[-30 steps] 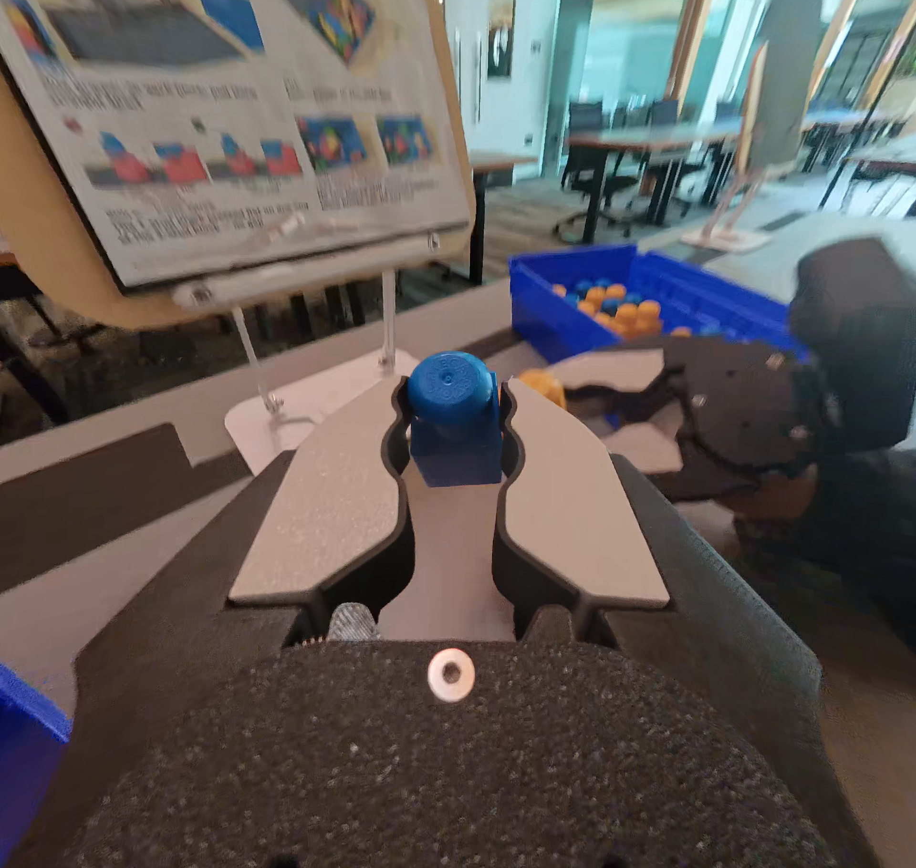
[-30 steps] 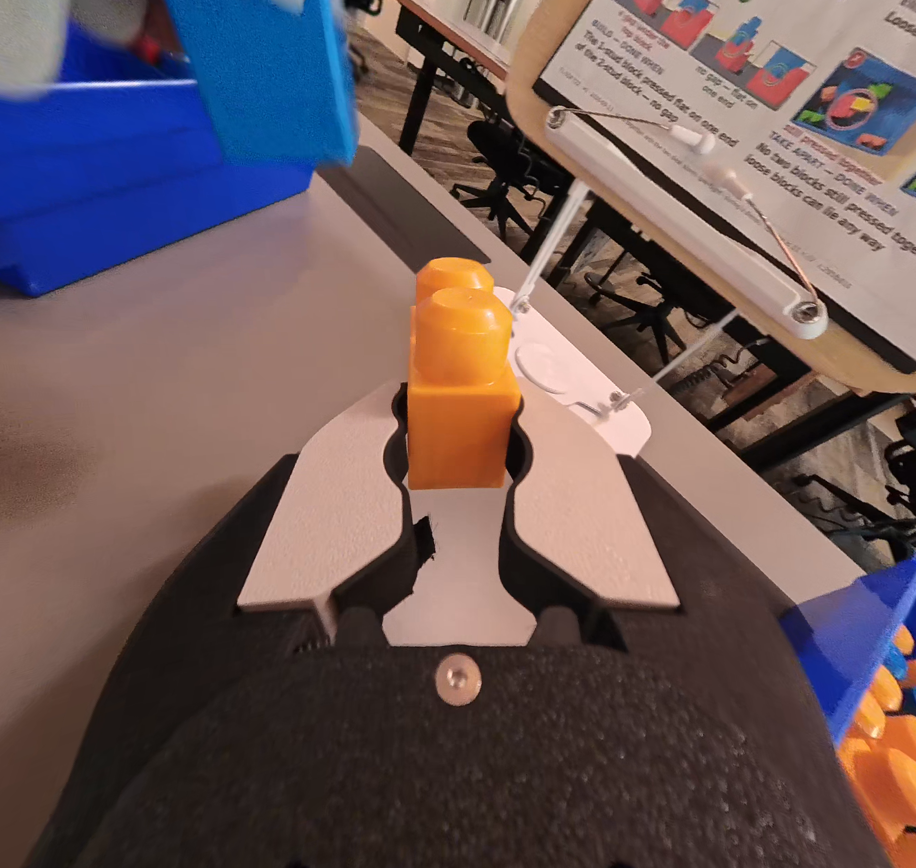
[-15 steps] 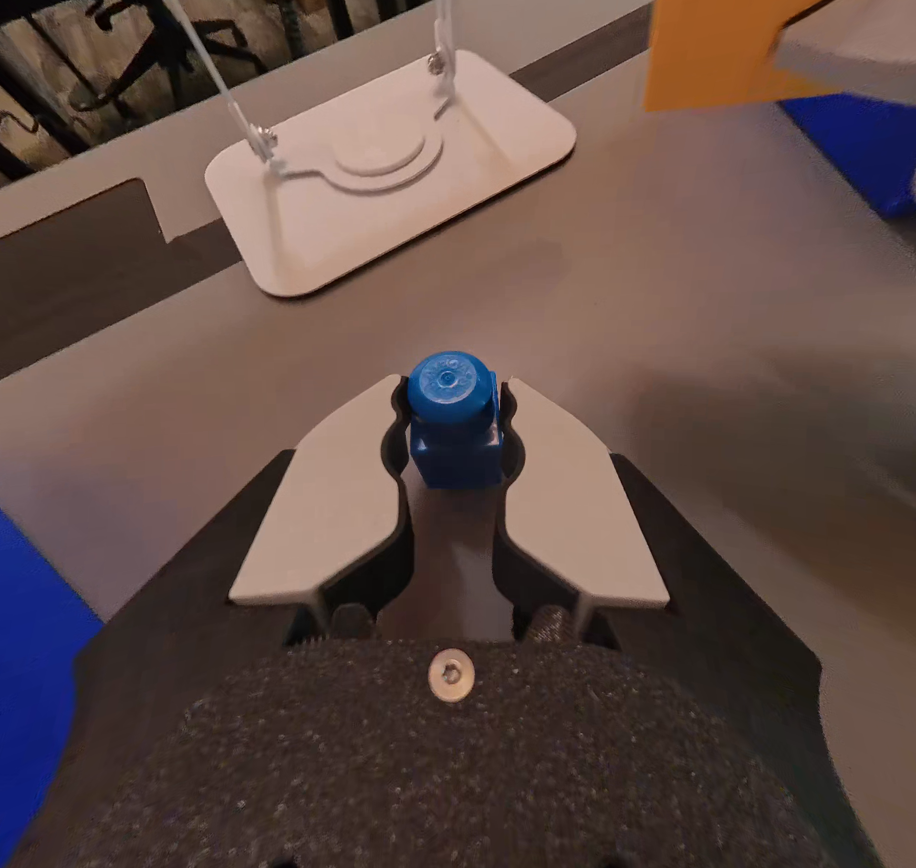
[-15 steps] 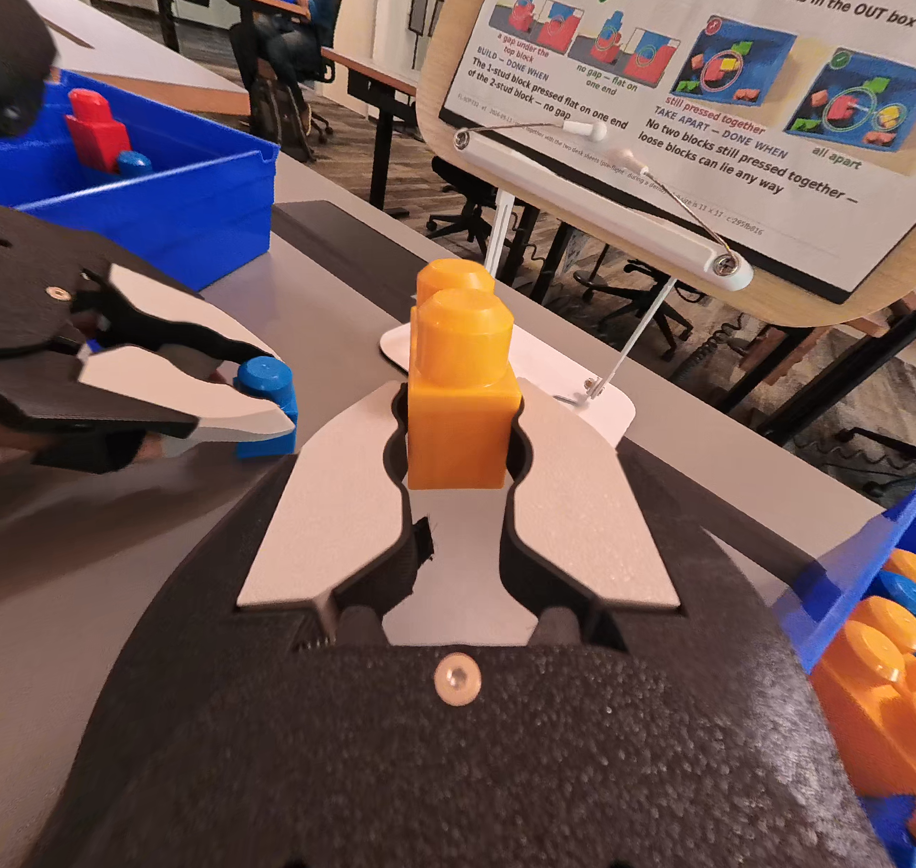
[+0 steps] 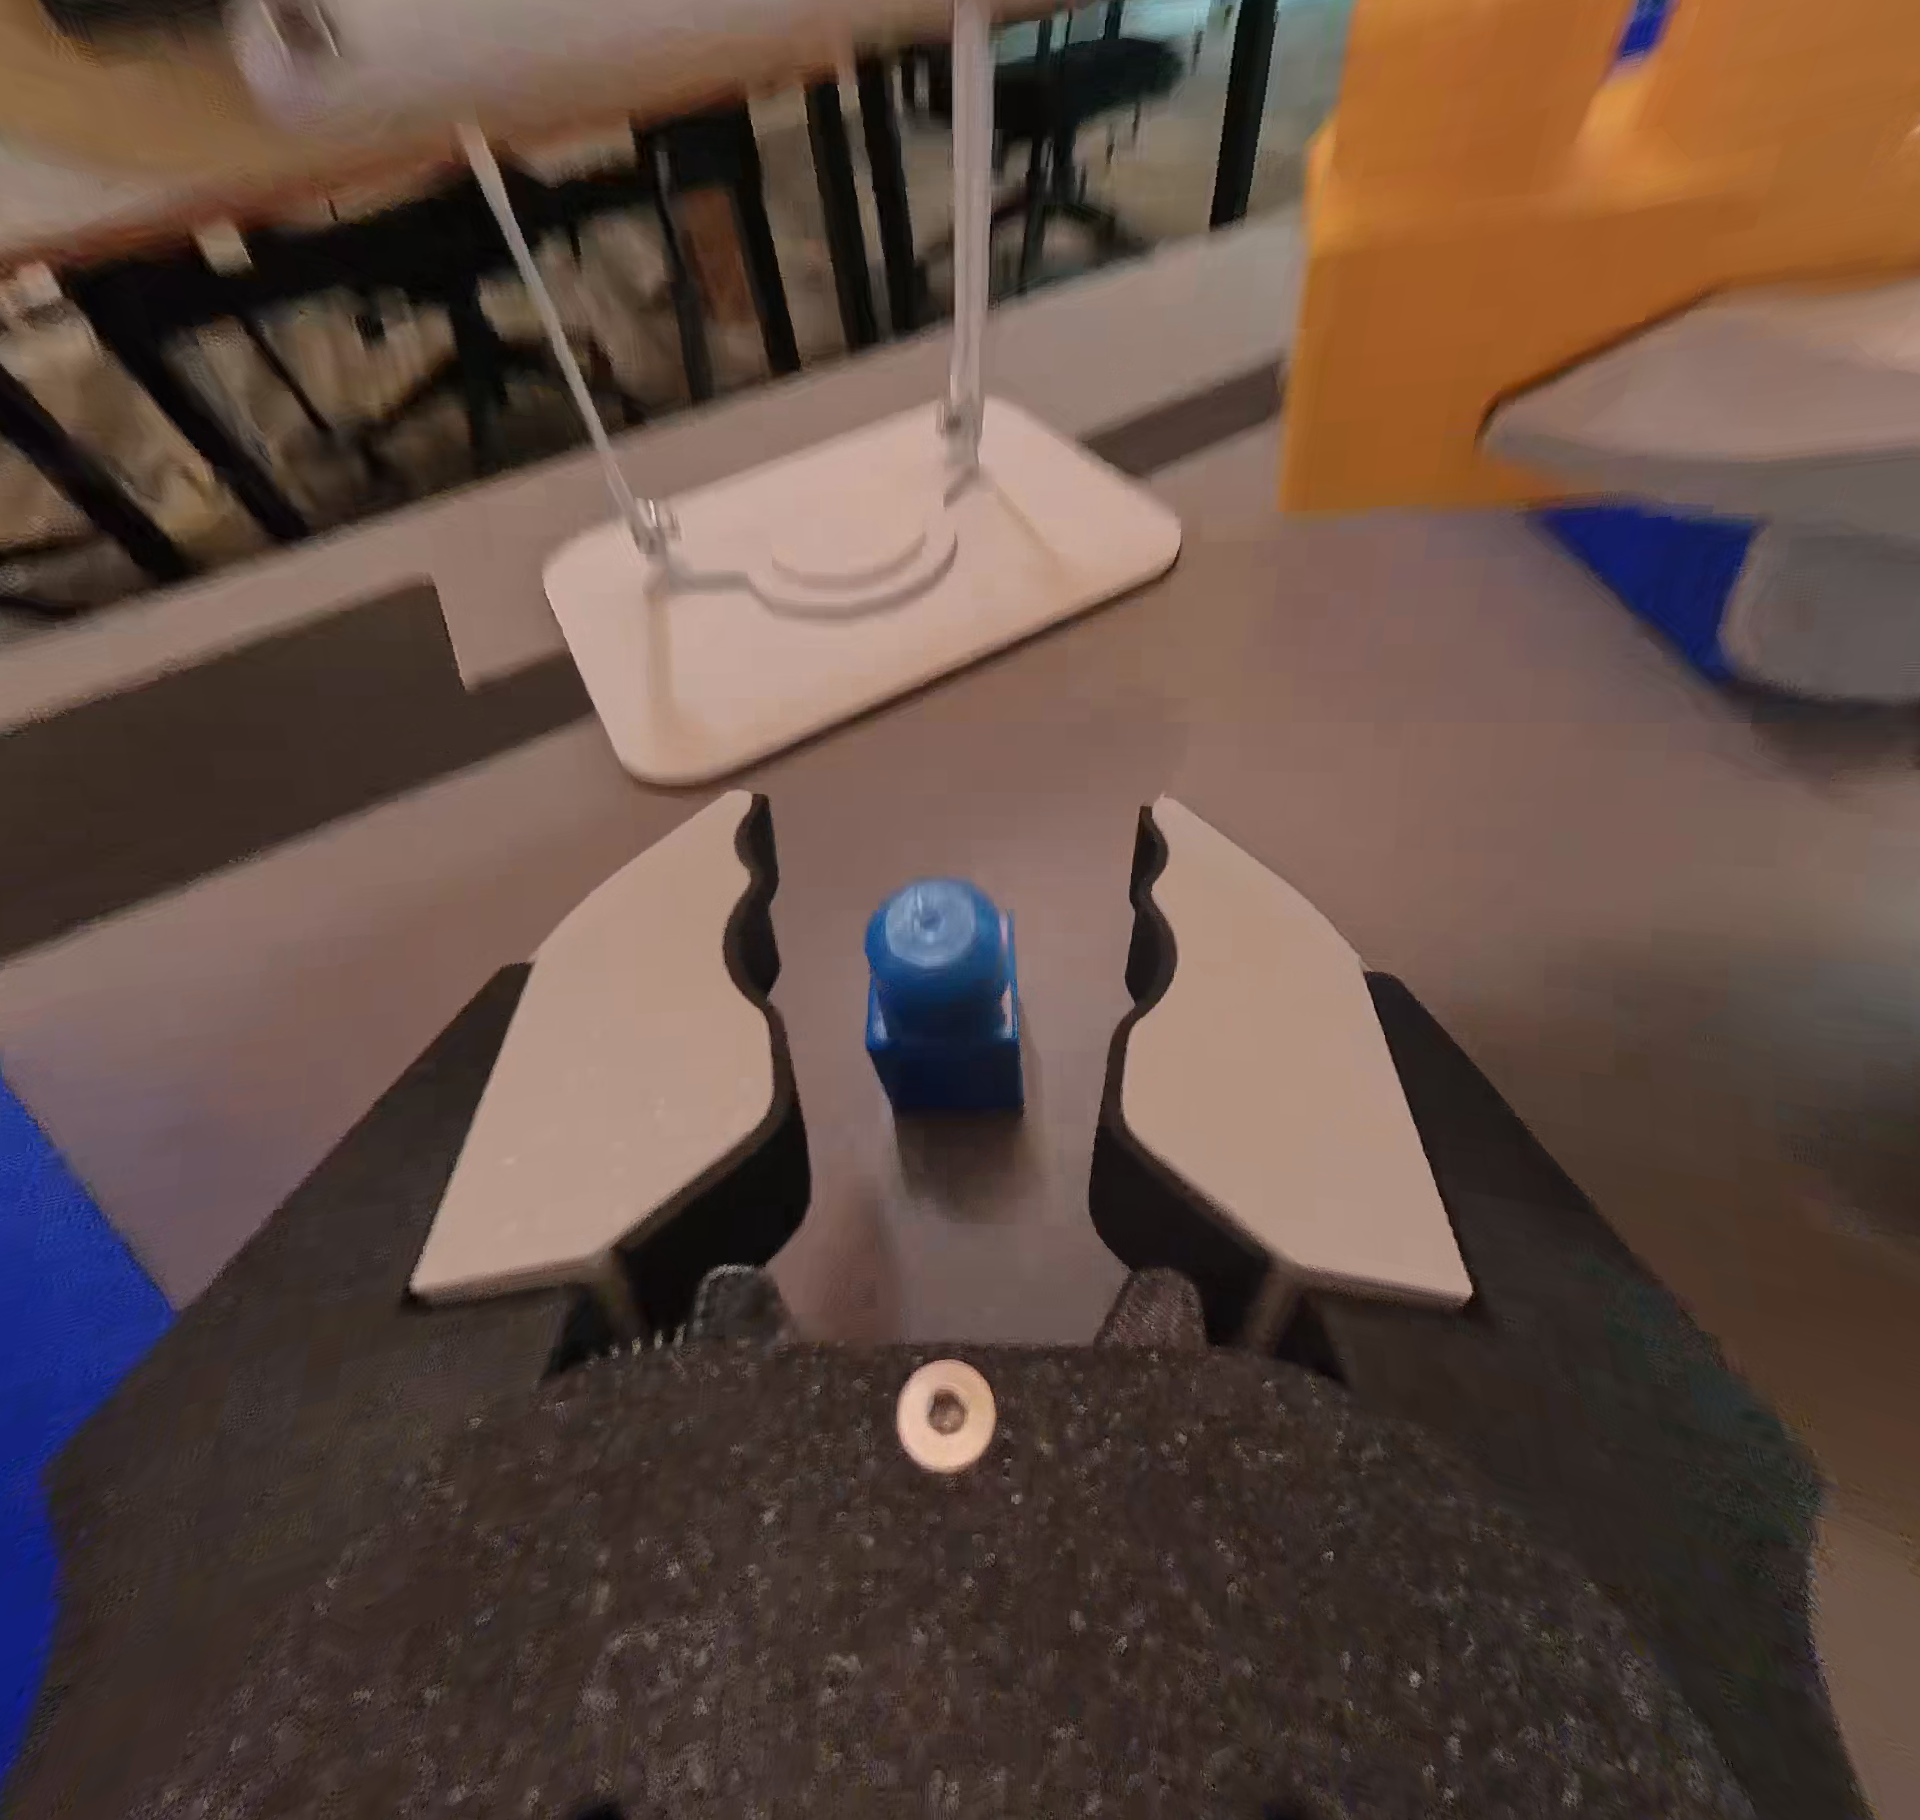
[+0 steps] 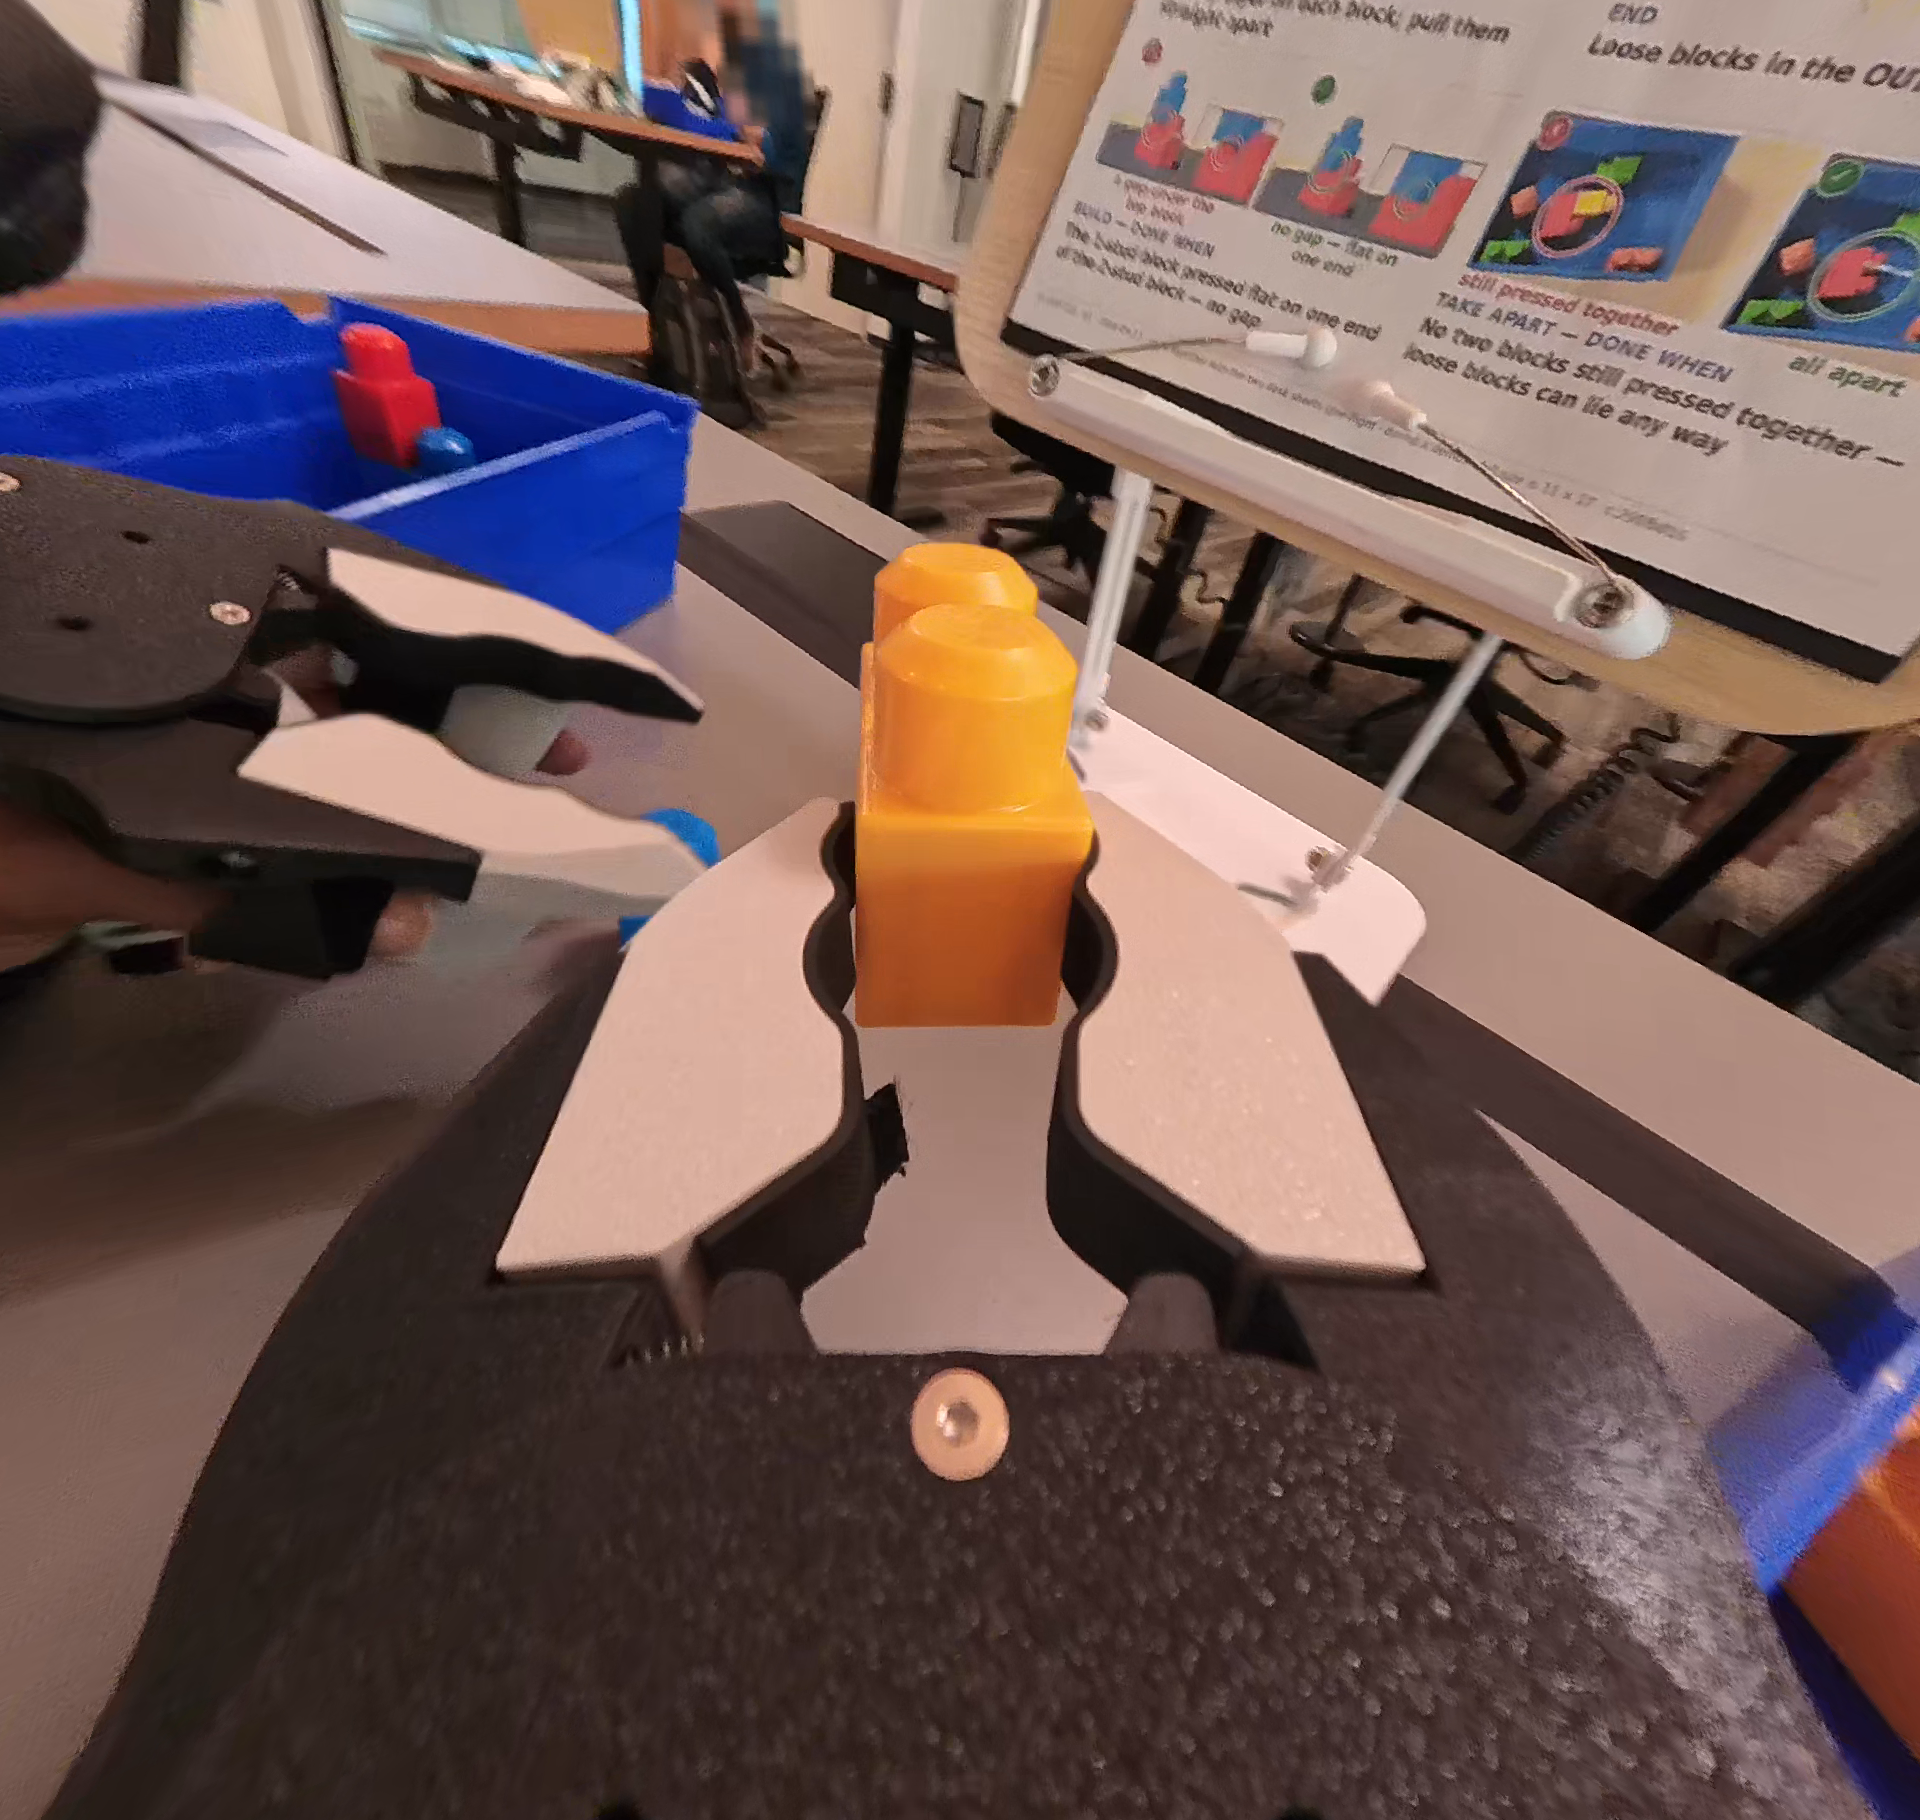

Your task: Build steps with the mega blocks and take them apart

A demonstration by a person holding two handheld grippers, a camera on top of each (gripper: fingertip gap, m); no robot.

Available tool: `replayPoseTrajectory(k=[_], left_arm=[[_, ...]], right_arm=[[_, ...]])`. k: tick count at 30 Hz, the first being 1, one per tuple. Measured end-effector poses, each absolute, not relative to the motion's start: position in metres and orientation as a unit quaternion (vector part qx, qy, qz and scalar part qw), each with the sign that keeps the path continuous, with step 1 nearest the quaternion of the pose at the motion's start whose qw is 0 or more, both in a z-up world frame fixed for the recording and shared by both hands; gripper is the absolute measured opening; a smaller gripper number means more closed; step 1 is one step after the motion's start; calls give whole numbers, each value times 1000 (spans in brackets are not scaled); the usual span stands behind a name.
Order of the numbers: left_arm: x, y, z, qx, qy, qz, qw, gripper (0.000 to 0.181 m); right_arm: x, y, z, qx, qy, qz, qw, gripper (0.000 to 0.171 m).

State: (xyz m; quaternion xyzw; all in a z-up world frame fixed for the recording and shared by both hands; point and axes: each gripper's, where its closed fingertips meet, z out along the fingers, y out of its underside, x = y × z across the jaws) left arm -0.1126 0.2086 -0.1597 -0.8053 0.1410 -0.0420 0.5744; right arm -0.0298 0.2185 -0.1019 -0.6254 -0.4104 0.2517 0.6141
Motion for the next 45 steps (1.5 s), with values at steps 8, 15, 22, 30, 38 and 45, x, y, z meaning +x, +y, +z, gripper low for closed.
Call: replayPoseTrajectory(k=[8, 15, 22, 30, 38, 45], left_arm=[[-71, 172, -75, -659, 193, -206, 697, 51], [-57, 148, -49, -584, 198, -383, 688, 48], [-41, 129, -45, -553, 230, -469, 649, 41], [-39, 124, -46, -562, 261, -456, 639, 36], [-45, 129, -55, -575, 284, -425, 639, 36], [-33, 127, -71, -590, 319, -404, 622, 36]], right_arm=[[-32, 187, -62, -541, -398, 413, 615, 37], [-34, 154, -47, -483, -398, 581, 521, 37], [-38, 128, -47, -444, -436, 627, 469, 37], [-36, 125, -49, -446, -462, 615, 458, 37], [-9, 143, -46, -482, -523, 522, 471, 40], [-1, 142, -61, -502, -570, 470, 450, 39]])
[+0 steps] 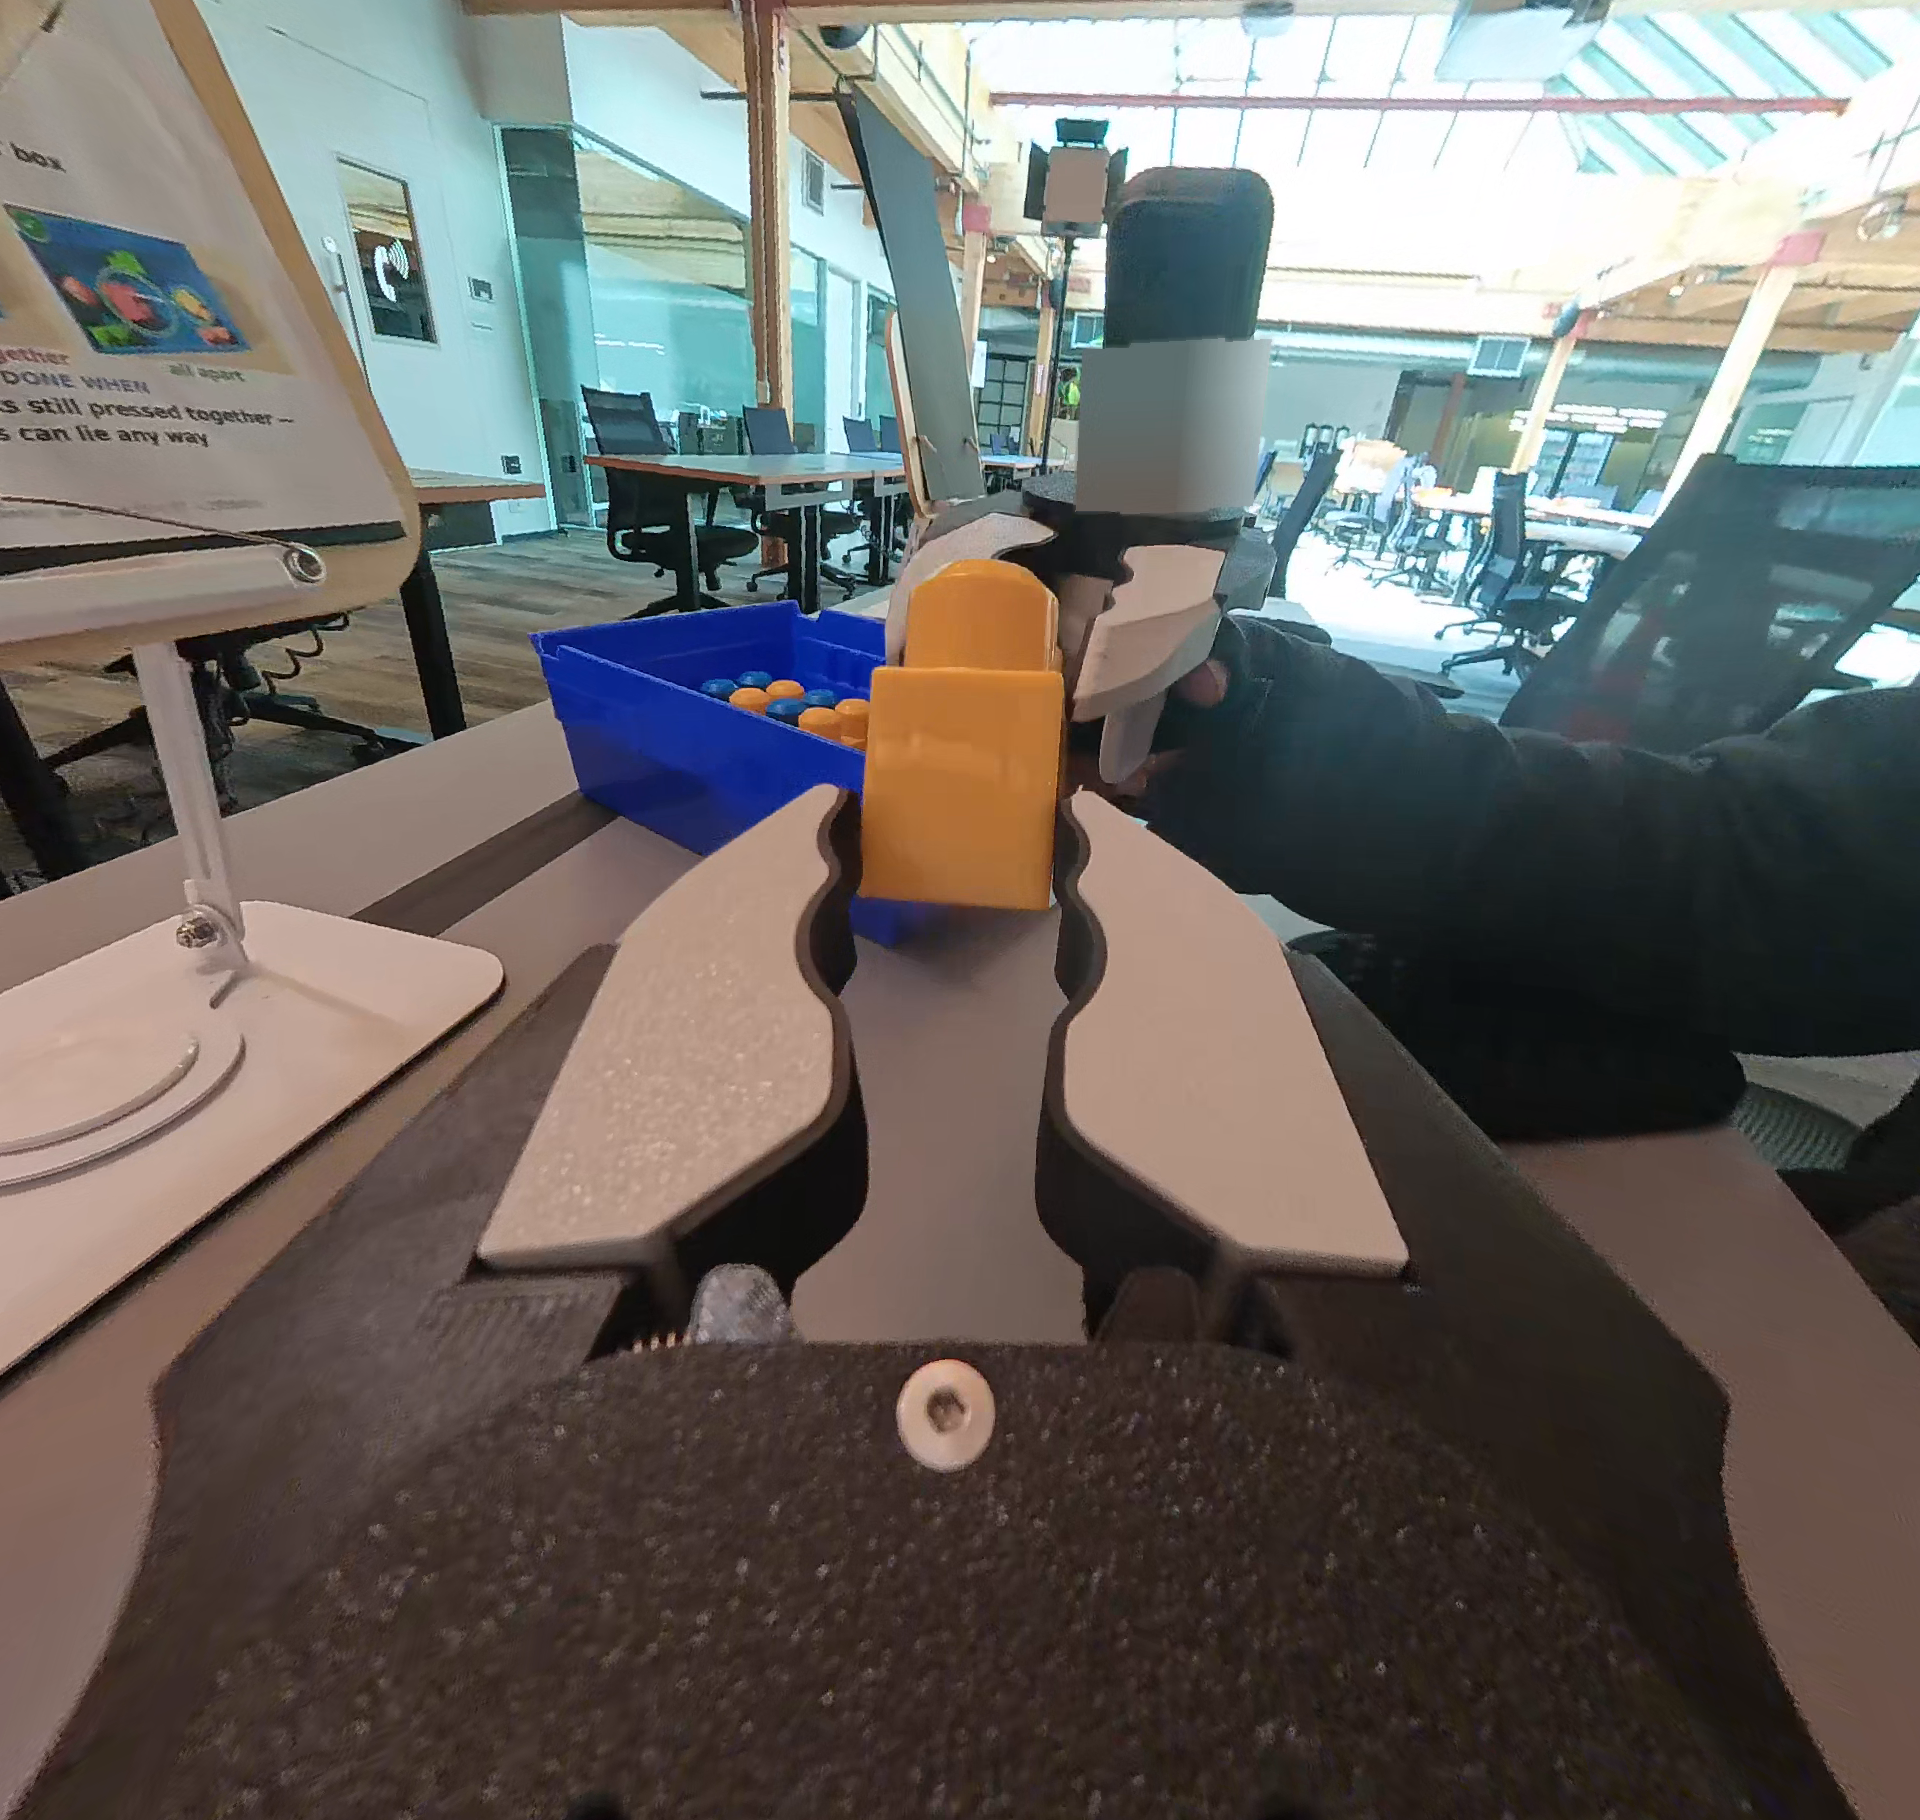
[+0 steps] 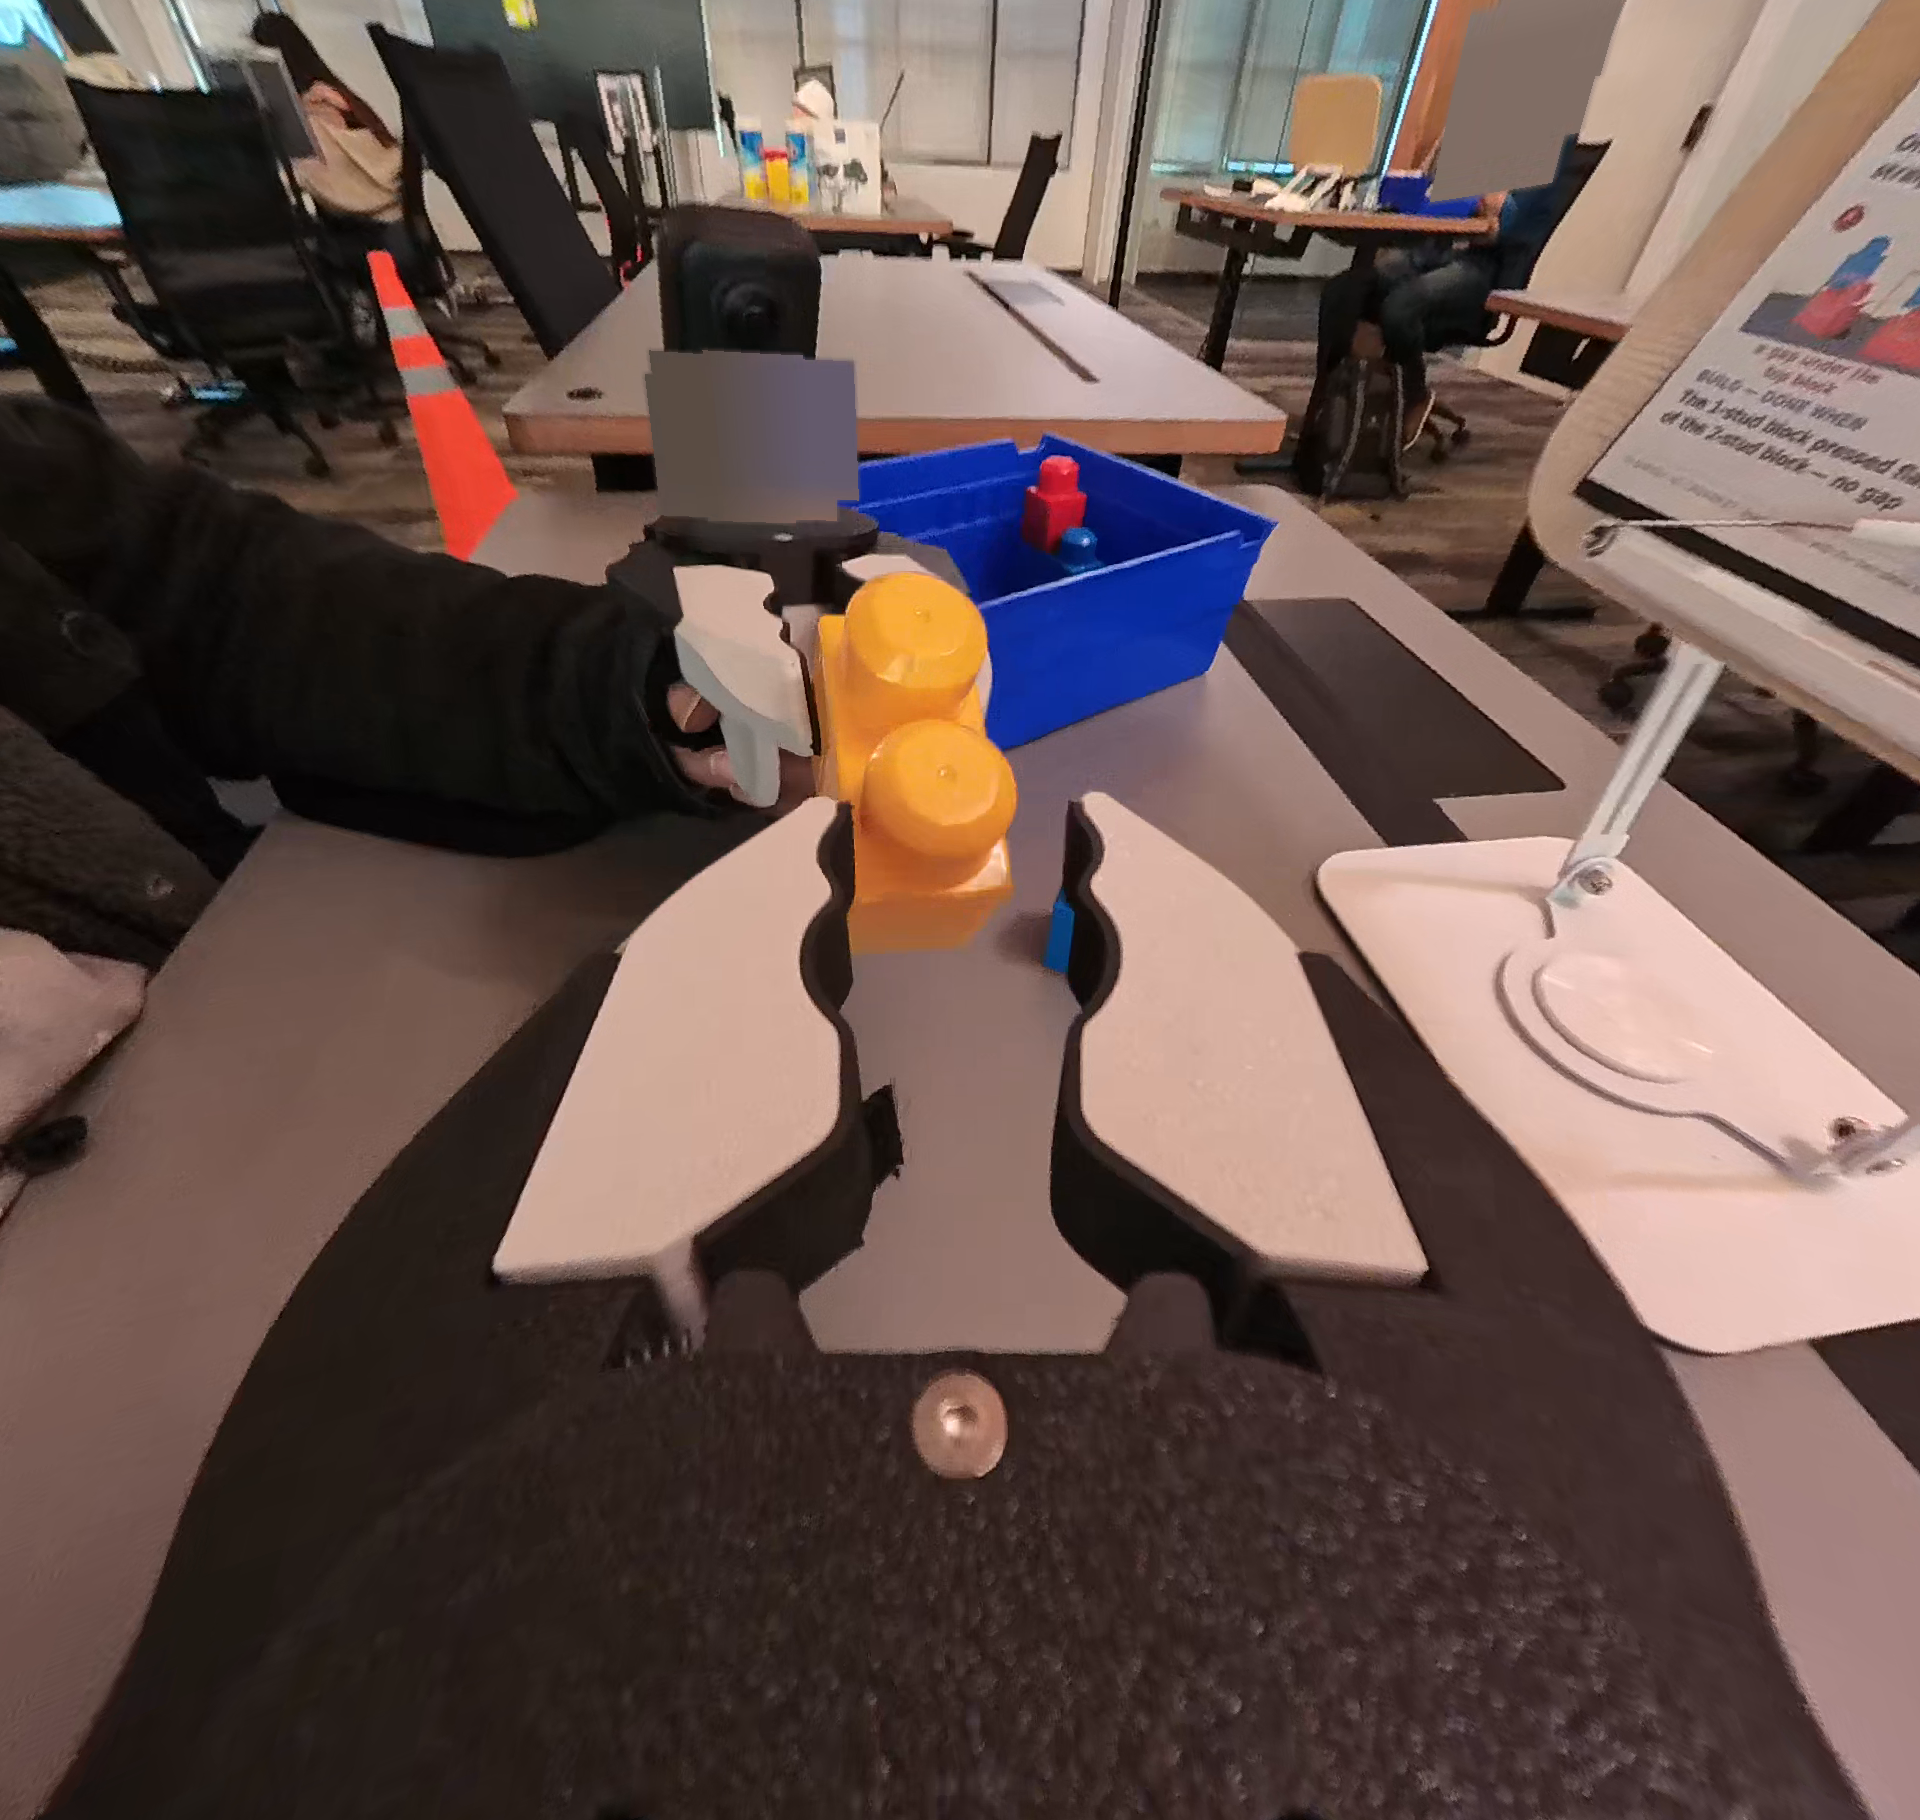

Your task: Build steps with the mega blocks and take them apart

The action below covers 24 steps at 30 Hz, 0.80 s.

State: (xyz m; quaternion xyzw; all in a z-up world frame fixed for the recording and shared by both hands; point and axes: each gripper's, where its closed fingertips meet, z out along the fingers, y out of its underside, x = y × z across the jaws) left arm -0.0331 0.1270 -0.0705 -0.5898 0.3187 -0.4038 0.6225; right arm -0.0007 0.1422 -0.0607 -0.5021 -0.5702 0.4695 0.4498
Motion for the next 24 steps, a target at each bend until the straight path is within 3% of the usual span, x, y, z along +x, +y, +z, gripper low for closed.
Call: replayPoseTrajectory(k=[2, 9, 13, 19, 24], left_arm=[[-32, 127, -73, -593, 326, -394, 622, 36], [-32, 128, -74, -591, 326, -390, 626, 36], [-43, 141, -70, -598, 294, -354, 657, 52], [-76, 169, -76, -636, 220, -243, 699, 43], [-81, 176, -80, -648, 210, -214, 700, 39]], right_arm=[[-4, 138, -65, -499, -577, 470, 444, 30], [-4, 139, -66, -508, -578, 467, 435, 29], [10, 153, -53, -519, -572, 432, 466, 29], [80, 215, 7, -559, -511, 322, 567, 29], [130, 271, -2, -632, -531, 208, 525, 29]])
